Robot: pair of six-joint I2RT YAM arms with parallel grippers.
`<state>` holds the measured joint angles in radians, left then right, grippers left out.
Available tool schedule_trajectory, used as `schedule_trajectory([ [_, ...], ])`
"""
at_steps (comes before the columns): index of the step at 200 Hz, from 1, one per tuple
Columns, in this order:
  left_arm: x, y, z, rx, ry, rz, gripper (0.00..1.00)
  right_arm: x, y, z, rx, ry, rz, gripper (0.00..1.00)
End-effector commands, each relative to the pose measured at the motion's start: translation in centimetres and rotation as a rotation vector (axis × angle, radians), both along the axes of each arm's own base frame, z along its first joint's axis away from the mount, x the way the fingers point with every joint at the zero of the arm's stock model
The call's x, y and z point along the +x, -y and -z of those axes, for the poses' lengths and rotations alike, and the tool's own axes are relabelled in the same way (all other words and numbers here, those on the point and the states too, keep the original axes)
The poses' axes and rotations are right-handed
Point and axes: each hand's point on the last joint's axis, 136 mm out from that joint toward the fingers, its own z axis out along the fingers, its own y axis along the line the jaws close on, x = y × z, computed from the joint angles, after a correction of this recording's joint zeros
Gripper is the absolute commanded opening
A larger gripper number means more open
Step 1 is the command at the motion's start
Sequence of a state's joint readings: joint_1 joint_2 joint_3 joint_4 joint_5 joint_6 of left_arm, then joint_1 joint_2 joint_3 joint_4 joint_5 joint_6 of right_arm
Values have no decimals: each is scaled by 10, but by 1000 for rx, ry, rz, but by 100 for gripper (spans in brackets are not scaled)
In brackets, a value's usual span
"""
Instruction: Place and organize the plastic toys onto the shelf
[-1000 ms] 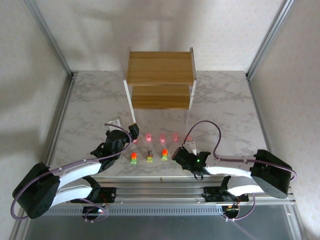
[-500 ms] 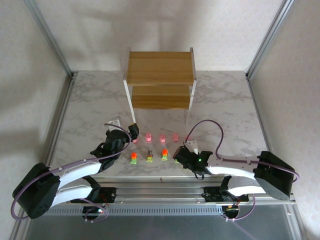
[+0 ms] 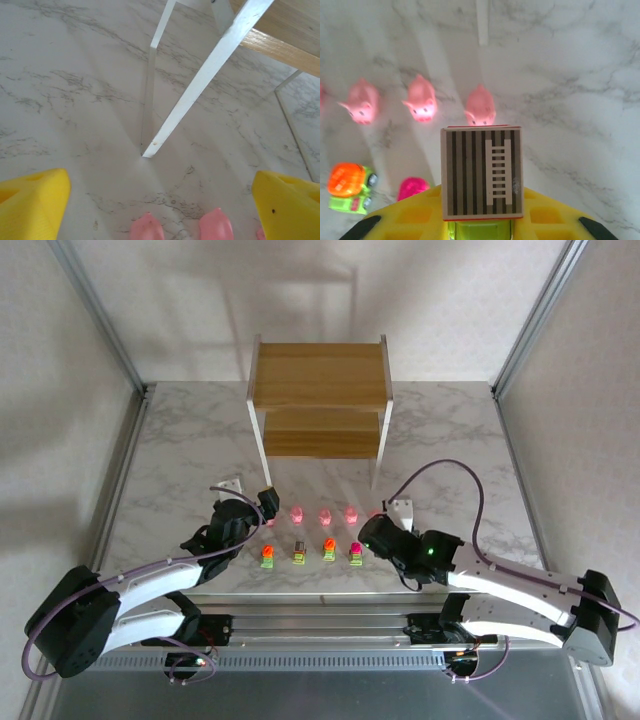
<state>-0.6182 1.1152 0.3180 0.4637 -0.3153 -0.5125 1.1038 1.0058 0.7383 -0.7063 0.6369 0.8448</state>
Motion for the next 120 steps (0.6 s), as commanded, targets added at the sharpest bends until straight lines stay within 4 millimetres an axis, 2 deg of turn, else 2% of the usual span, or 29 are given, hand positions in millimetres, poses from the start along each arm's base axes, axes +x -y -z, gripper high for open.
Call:
schedule_trajectory([
  [1, 2, 3, -10, -28, 31, 18, 93, 13, -1, -24, -68, 59, 8, 24],
  [78, 2, 13, -10, -38, 32, 68, 93, 53, -58, -79, -72, 187, -46, 25],
  [120, 2, 17, -9, -47, 29, 90, 93, 77, -77, -90, -90, 187, -44, 25],
])
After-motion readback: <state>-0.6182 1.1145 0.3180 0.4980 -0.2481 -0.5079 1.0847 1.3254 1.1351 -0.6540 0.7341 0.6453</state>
